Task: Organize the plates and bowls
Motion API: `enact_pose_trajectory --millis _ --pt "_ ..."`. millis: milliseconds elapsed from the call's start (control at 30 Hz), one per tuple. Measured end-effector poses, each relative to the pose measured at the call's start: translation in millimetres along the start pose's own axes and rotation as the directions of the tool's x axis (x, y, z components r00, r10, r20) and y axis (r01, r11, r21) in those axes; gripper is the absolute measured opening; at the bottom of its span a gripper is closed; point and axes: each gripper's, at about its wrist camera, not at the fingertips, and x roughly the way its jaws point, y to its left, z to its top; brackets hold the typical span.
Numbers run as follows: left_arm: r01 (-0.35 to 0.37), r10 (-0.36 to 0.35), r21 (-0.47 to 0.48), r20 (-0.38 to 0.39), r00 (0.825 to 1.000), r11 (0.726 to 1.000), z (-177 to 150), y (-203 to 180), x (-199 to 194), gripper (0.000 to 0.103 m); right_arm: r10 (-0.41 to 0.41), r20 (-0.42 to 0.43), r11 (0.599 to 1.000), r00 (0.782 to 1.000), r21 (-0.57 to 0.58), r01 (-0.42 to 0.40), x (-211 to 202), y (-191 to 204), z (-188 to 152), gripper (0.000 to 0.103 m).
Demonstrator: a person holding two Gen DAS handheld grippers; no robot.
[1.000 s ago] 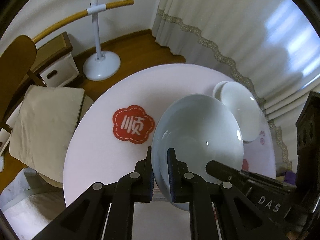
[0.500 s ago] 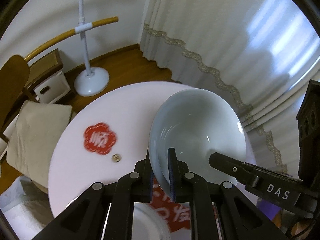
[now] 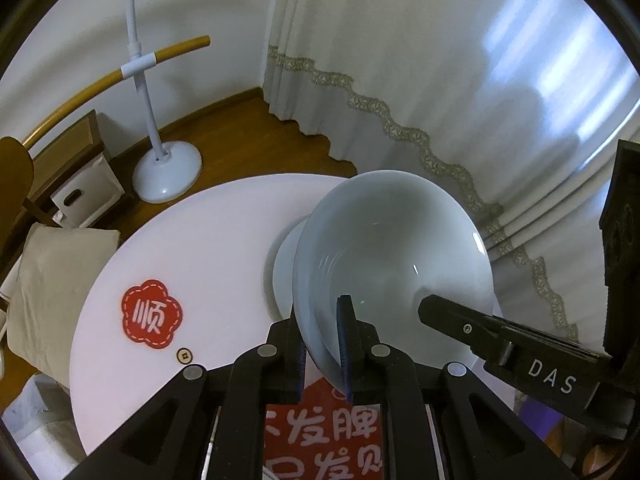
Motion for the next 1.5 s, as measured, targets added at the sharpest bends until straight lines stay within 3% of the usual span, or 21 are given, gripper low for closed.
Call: enact_pose_trajectory --millis 333,967,1300,1500 --pt "0.011 -0.011 -0.006 -0.037 0.999 1.000 12 2 31 0.010 -0.038 -0.023 0.999 0.999 0.015 0.038 16 -7 8 0.013" --pt "0.017 -0.018 -0.016 -0.062 0.998 1.000 15 11 48 0.010 -0.072 -0.049 0.994 0.996 0.073 0.075 34 -2 9 0.012" --pt "0.034 -0.035 -0.017 -0.061 0.998 0.999 18 17 54 0.011 0.031 -0.088 0.975 0.996 0.221 -0.010 41 -21 17 0.015" --pt "0.035 -0.036 -0.011 -0.061 0.998 0.999 18 17 57 0.011 0.042 -0.107 0.968 0.993 0.249 -0.014 39 -23 19 0.016"
